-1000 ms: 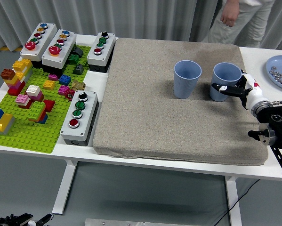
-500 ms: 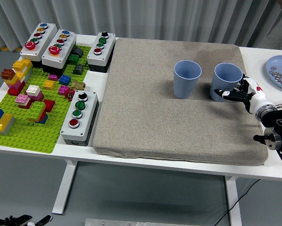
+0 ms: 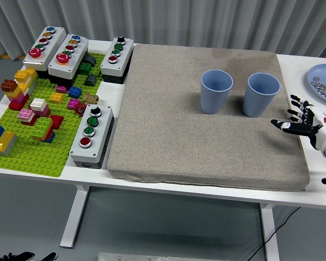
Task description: Pick cup pour cup place
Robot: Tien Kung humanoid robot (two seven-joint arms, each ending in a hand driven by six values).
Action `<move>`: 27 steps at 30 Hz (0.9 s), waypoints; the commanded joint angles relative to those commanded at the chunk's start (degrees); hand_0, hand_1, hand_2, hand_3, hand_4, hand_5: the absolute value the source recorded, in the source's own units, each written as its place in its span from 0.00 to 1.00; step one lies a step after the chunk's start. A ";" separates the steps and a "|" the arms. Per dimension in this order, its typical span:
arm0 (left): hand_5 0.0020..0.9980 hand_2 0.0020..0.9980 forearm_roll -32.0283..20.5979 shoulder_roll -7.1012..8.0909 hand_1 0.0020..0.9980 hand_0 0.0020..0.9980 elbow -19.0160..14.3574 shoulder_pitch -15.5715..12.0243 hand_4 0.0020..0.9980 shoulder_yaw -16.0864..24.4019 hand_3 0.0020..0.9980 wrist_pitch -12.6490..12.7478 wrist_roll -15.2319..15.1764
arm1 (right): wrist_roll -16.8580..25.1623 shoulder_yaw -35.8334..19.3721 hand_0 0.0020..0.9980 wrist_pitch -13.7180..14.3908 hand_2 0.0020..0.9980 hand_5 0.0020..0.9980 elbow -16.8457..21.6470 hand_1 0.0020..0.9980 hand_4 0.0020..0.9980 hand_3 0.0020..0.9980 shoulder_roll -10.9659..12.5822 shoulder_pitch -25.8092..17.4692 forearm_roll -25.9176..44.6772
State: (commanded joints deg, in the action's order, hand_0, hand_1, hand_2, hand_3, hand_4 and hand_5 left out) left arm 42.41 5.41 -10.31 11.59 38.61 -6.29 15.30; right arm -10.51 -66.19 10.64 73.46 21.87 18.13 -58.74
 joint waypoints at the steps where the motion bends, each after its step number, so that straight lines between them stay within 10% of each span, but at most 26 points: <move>1: 1.00 0.82 0.28 0.06 0.77 0.77 0.00 -0.02 0.51 0.17 0.68 -0.03 0.04 | -0.45 -1.46 0.96 -0.18 1.00 0.15 1.49 0.92 0.89 0.97 -0.10 -1.05 -0.77; 12: 1.00 0.82 1.33 0.17 0.77 0.77 0.00 0.39 0.51 0.94 0.68 -0.09 0.10 | -1.06 -5.55 0.96 0.29 0.99 0.15 6.45 0.92 0.89 0.96 -0.31 -2.47 -1.47; 27: 1.00 0.82 0.16 0.45 0.77 0.77 0.00 1.43 0.51 -0.36 0.68 -0.14 0.11 | 3.76 -7.52 0.94 6.21 0.93 0.18 -3.46 0.87 0.88 0.89 -0.88 15.87 7.38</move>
State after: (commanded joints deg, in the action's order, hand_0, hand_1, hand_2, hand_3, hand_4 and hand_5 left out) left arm 42.57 5.86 -10.31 13.02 38.25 -6.43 15.41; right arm -6.74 -73.71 16.85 70.00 20.99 34.00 -51.36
